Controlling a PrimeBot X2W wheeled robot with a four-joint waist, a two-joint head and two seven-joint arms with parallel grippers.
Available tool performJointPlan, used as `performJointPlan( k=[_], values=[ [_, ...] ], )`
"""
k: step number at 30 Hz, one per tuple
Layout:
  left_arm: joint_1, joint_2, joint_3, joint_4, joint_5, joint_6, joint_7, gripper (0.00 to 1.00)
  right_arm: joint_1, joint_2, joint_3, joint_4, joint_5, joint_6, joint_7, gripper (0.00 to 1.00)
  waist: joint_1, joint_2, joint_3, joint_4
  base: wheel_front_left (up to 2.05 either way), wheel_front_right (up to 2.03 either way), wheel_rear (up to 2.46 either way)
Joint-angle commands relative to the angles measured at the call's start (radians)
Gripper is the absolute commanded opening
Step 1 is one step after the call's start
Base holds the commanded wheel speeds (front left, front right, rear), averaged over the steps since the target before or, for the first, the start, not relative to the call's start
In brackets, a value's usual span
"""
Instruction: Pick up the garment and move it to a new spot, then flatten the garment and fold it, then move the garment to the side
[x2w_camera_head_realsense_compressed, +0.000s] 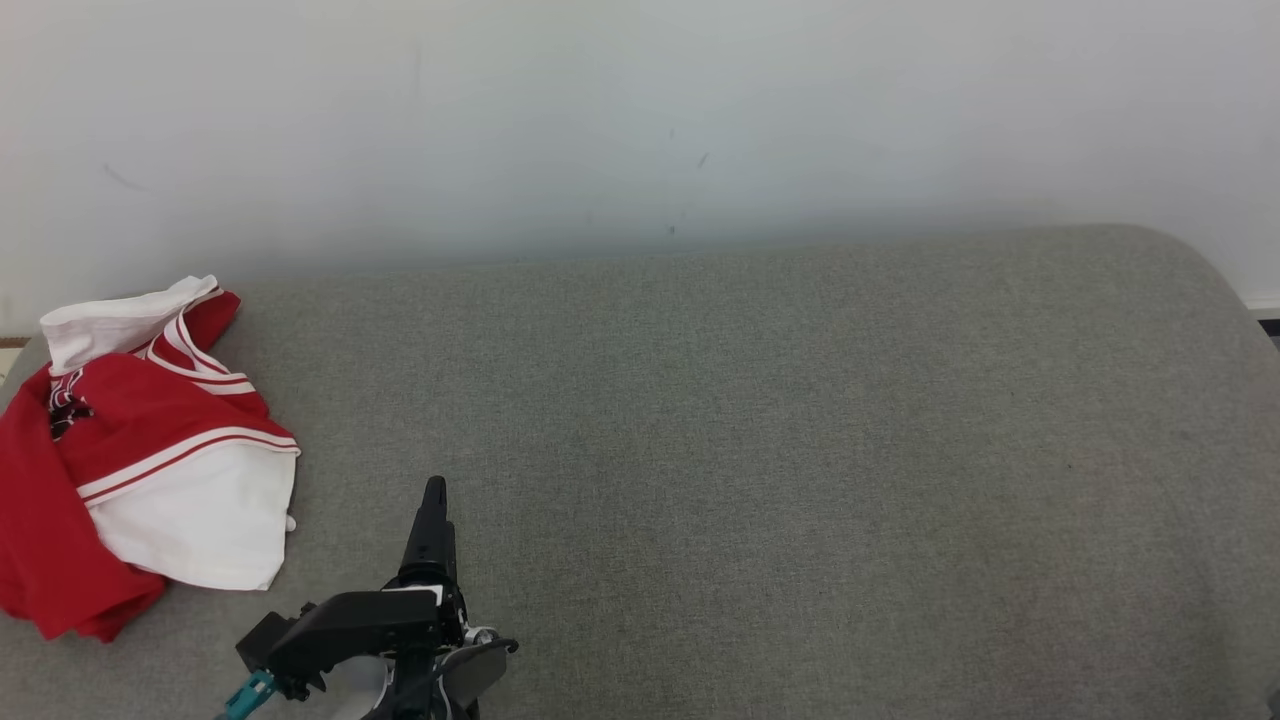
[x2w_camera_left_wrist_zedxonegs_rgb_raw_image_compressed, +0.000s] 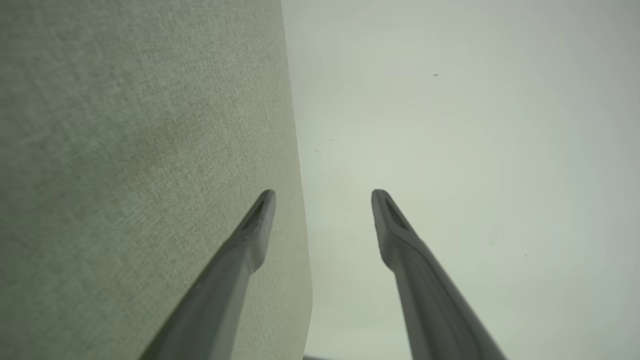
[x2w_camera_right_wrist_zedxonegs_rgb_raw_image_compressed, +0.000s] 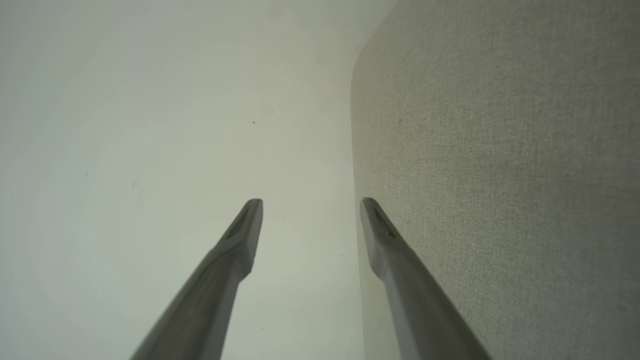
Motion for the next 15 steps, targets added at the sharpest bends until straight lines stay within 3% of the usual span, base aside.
performJointPlan(
  k=[1, 7, 15],
  values=[
    [-0.016, 0.0, 0.022, -0.03, 0.024, -0.001, 0.0, 1.0, -0.029, -0.012, -0.006, -0.019, -0.031, 0.0, -0.005, 1.0, 0.0, 0.0, 0.0, 0.0, 0.0, 0.0, 0.0],
    [-0.003, -0.001, 0.071, -0.076, 0.097, -0.001, 0.0, 1.0, -0.039, 0.011, -0.015, -0.035, -0.139, 0.0, -0.015, 1.0, 0.0, 0.0, 0.003, 0.0, 0.0, 0.0, 0.0],
    [0.012, -0.001, 0.162, -0.169, 0.287, -0.001, 0.0, 1.0, -0.06, 0.039, -0.012, -0.076, -0.391, 0.0, -0.031, 1.0, 0.0, 0.0, 0.008, 0.002, 0.0, 0.0, 0.0]
  ],
)
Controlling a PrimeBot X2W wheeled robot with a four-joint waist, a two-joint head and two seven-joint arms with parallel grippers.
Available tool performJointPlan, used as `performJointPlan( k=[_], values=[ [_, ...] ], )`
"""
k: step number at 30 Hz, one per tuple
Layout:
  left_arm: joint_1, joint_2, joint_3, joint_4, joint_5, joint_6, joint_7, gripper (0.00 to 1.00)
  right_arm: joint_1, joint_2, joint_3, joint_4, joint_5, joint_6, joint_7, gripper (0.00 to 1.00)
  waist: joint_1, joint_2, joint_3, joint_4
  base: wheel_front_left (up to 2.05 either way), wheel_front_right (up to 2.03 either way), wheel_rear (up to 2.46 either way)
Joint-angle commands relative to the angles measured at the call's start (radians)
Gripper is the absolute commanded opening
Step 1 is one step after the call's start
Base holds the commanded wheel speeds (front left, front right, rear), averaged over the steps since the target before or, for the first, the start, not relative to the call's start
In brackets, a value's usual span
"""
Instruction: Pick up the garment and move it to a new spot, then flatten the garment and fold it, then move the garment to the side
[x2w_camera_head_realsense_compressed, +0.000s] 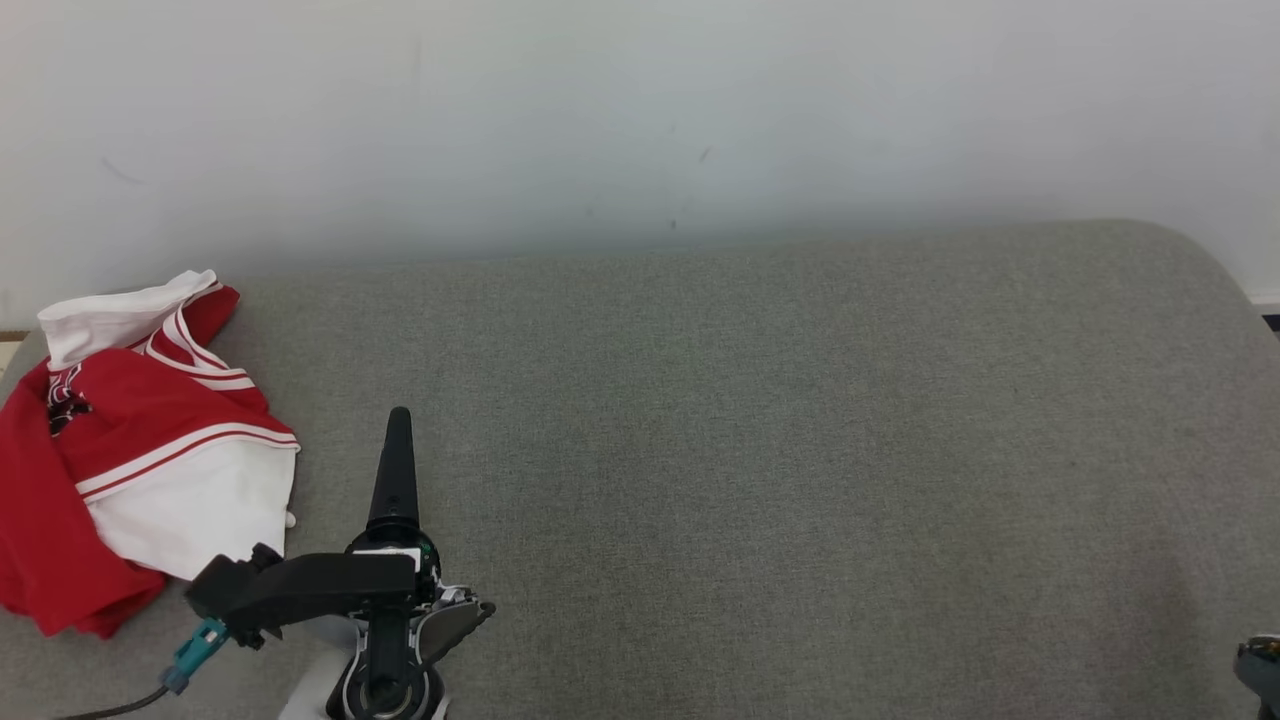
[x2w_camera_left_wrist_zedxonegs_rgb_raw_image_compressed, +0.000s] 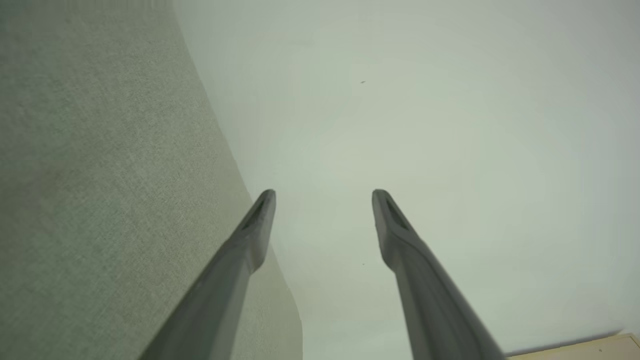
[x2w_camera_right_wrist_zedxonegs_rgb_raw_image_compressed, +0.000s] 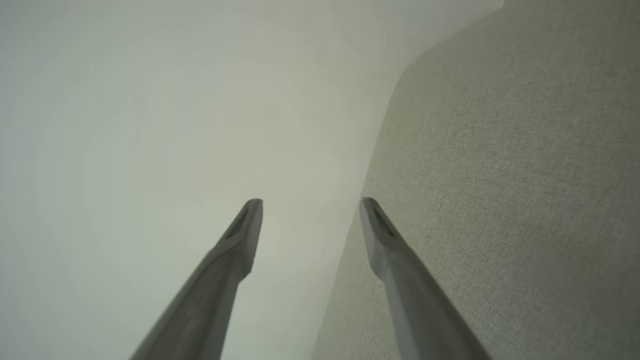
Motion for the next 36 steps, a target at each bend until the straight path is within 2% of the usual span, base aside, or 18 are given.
performJointPlan(
  k=[1, 13, 17, 18, 27, 36],
  values=[
    [-0.011, -0.001, 0.024, -0.037, 0.056, -0.001, 0.0, 1.0, -0.025, -0.006, -0.006, -0.023, -0.057, 0.0, -0.006, 1.0, 0.0, 0.0, 0.001, 0.001, 0.0, 0.0, 0.0],
    [0.035, -0.001, 0.091, -0.17, 0.399, 0.019, -0.001, 1.0, -0.037, 0.026, 0.022, -0.089, -0.441, 0.0, -0.028, 1.0, 0.0, 0.0, 0.004, 0.004, 0.0, 0.0, 0.0],
    [0.063, 0.0, 0.105, -0.204, 0.535, 0.033, -0.001, 1.0, -0.038, 0.031, 0.042, -0.099, -0.556, 0.0, -0.034, 1.0, 0.0, 0.0, 0.002, 0.005, 0.0, 0.0, 0.0],
    [0.077, 0.004, 0.11, -0.217, 0.602, 0.042, -0.001, 1.0, -0.037, 0.035, 0.053, -0.101, -0.609, 0.0, -0.037, 1.0, 0.0, 0.0, 0.0, 0.005, 0.0, 0.0, 0.0],
    [0.135, 0.033, 0.146, -0.242, 0.848, 0.101, -0.001, 1.0, -0.03, 0.061, 0.096, -0.096, -0.785, 0.0, -0.05, 1.0, 0.0, 0.0, -0.005, 0.009, 0.0, 0.0, 0.0],
    [0.195, 0.055, 0.198, -0.273, 0.988, 0.138, 0.003, 1.0, -0.017, 0.087, 0.113, -0.098, -0.92, 0.0, -0.062, 1.0, 0.0, 0.0, -0.008, 0.009, 0.0, 0.0, 0.0]
  ],
)
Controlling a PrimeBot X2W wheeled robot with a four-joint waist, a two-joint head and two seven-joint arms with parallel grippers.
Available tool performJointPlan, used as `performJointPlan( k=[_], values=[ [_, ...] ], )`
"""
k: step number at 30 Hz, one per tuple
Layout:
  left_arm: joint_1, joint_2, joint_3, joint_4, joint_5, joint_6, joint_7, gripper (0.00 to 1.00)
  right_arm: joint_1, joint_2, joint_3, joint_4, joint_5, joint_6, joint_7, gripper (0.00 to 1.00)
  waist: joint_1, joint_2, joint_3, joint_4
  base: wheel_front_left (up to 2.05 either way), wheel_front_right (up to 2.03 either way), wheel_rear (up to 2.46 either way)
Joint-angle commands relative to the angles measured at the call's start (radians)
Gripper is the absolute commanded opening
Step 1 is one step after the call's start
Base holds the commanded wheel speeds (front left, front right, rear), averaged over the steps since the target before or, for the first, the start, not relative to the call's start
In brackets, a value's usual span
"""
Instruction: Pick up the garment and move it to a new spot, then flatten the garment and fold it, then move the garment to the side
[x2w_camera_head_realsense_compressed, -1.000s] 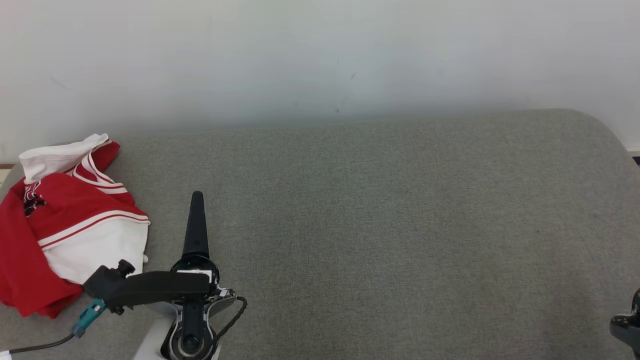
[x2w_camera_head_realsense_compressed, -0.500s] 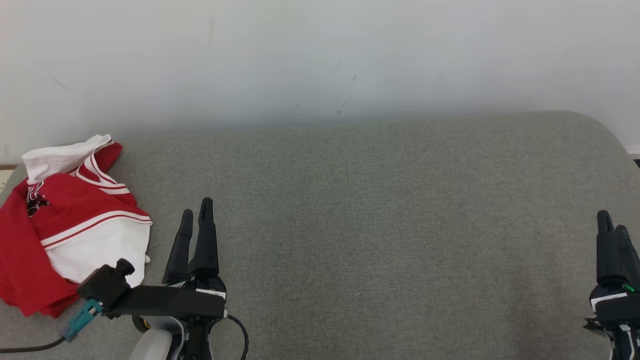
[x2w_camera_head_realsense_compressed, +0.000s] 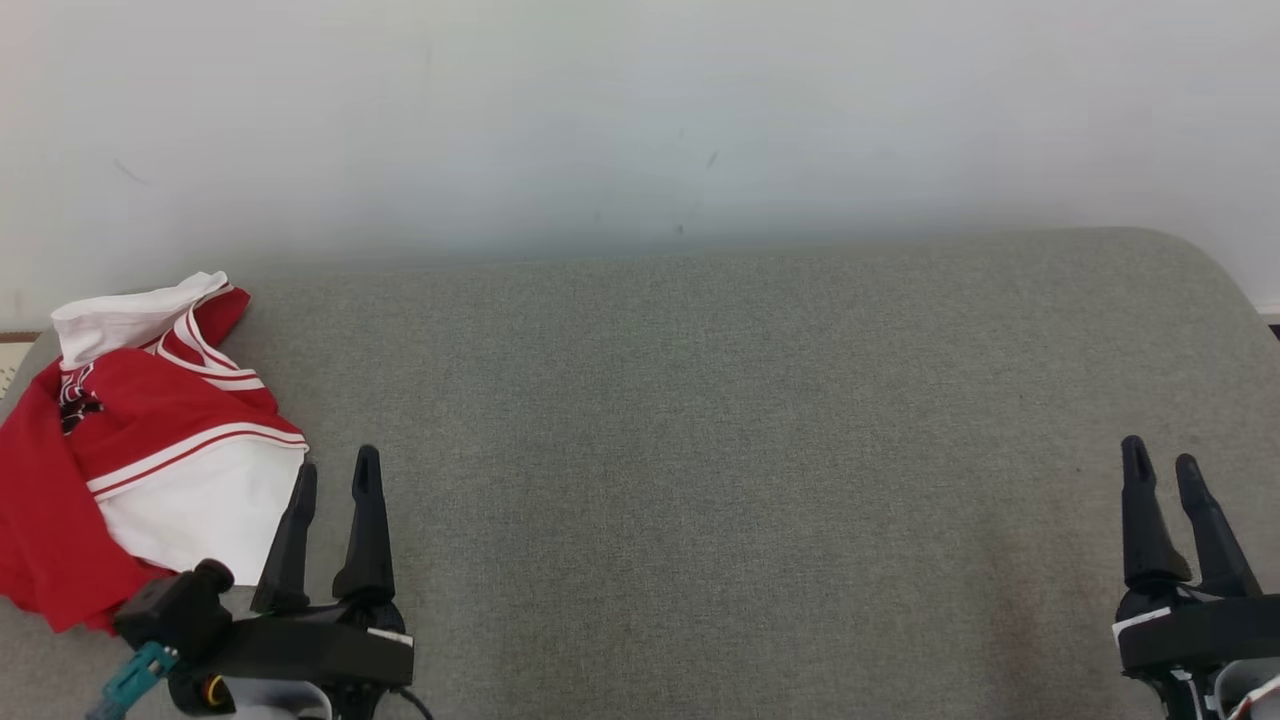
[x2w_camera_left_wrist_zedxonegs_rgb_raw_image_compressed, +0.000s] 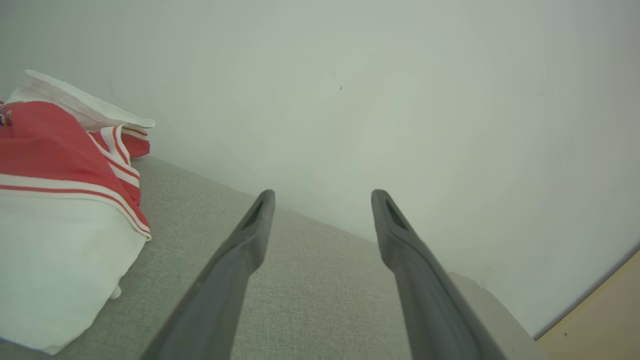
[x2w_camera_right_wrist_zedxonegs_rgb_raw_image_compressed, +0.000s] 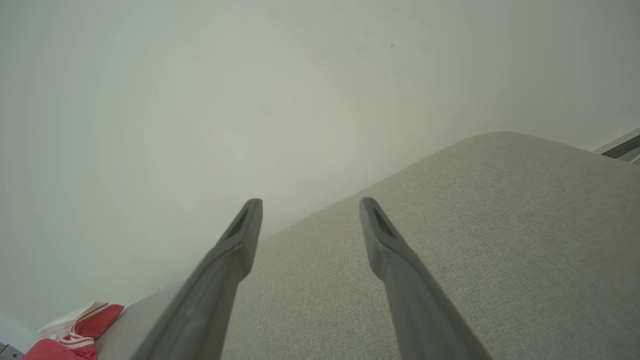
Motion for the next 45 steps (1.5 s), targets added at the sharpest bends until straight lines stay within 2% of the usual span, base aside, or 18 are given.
performJointPlan(
  k=[1, 20, 34, 45],
  values=[
    [0.002, 0.006, 0.01, -0.019, 0.029, 0.003, 0.001, 1.0, -0.001, -0.005, 0.0, -0.01, -0.028, 0.0, -0.008, 1.0, 0.0, 0.0, 0.0, 0.0, 0.0, 0.0, 0.0],
    [0.11, 0.004, 0.066, -0.094, 0.312, 0.08, 0.046, 1.0, 0.028, 0.082, 0.051, -0.009, -0.304, 0.0, -0.016, 1.0, 0.0, 0.0, -0.002, 0.0, 0.0, 0.0, 0.0],
    [0.151, 0.012, 0.095, -0.13, 0.43, 0.068, 0.087, 1.0, 0.043, 0.142, 0.06, 0.001, -0.443, 0.001, -0.001, 1.0, 0.0, 0.0, -0.001, 0.003, 0.0, 0.0, 0.0],
    [0.195, 0.006, 0.108, -0.172, 0.519, 0.087, 0.121, 1.0, 0.057, 0.18, 0.022, -0.008, -0.558, 0.001, 0.019, 1.0, 0.0, 0.0, -0.006, 0.003, 0.0, 0.0, 0.0]
  ],
)
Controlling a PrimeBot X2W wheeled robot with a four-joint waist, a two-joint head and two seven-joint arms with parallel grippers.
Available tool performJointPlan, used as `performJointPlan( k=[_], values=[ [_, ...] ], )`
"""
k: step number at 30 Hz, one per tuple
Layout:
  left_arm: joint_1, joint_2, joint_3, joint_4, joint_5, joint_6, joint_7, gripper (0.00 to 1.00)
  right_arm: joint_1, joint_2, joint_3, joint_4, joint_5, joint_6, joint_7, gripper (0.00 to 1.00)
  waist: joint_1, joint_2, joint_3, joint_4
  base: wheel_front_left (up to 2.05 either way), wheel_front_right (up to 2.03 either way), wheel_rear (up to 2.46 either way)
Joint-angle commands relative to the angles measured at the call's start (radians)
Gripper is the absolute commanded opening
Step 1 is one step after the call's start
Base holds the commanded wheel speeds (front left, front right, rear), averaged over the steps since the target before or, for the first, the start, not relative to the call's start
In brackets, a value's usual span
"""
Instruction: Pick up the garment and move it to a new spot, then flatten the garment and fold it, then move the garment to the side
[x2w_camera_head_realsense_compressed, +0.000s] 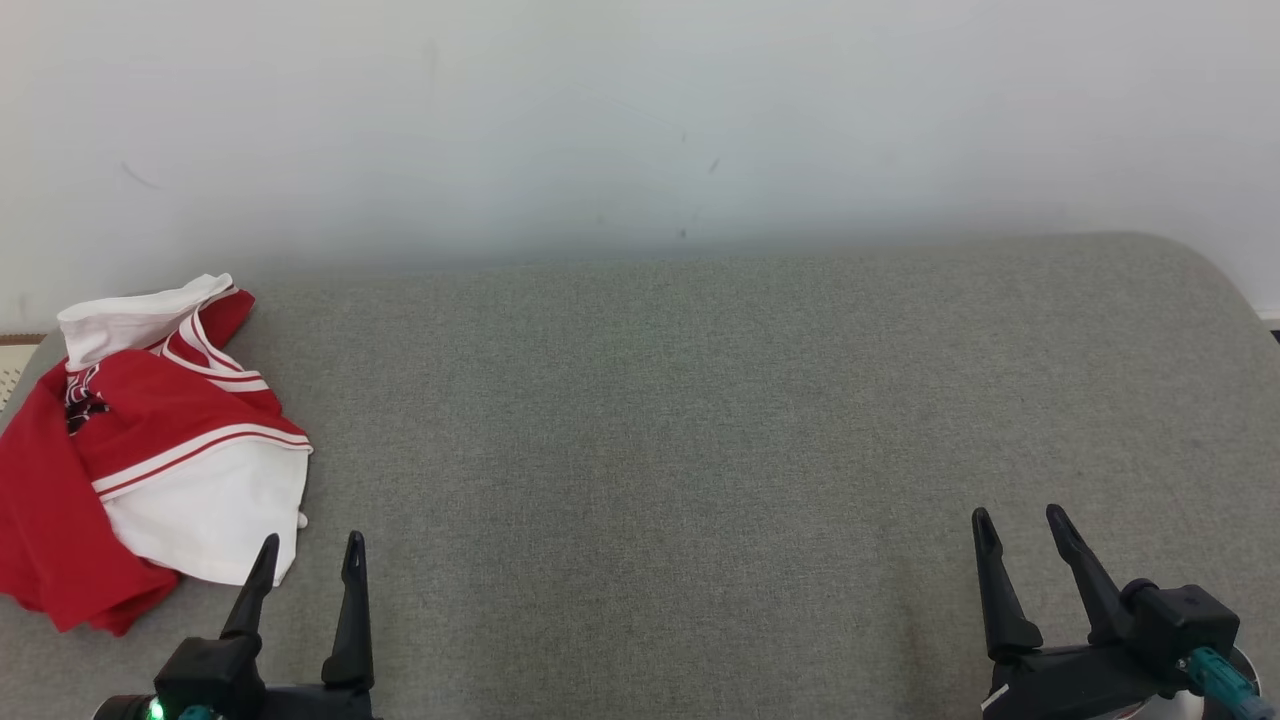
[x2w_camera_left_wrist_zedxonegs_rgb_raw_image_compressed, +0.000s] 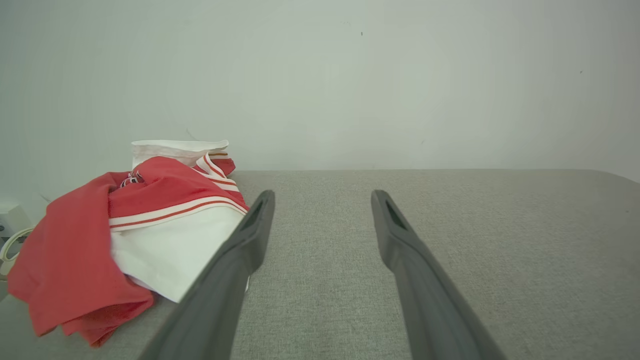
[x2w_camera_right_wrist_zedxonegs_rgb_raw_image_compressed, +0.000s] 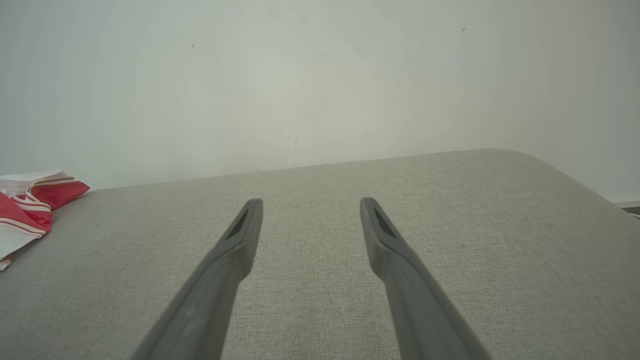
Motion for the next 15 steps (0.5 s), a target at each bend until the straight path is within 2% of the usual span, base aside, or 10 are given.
performJointPlan(
  k=[1, 15],
  values=[
    [0.016, 0.002, 0.007, -0.014, 0.027, 0.006, 0.005, 1.0, 0.004, 0.006, -0.006, -0.007, -0.028, 0.001, 0.003, 1.0, 0.0, 0.0, 0.0, 0.0, 0.0, 0.0, 0.0],
    [0.05, -0.006, 0.04, -0.049, 0.107, 0.022, 0.038, 1.0, 0.035, 0.06, -0.043, -0.044, -0.142, 0.001, 0.033, 1.0, 0.0, 0.0, -0.007, -0.001, 0.0, 0.0, 0.0]
  ],
)
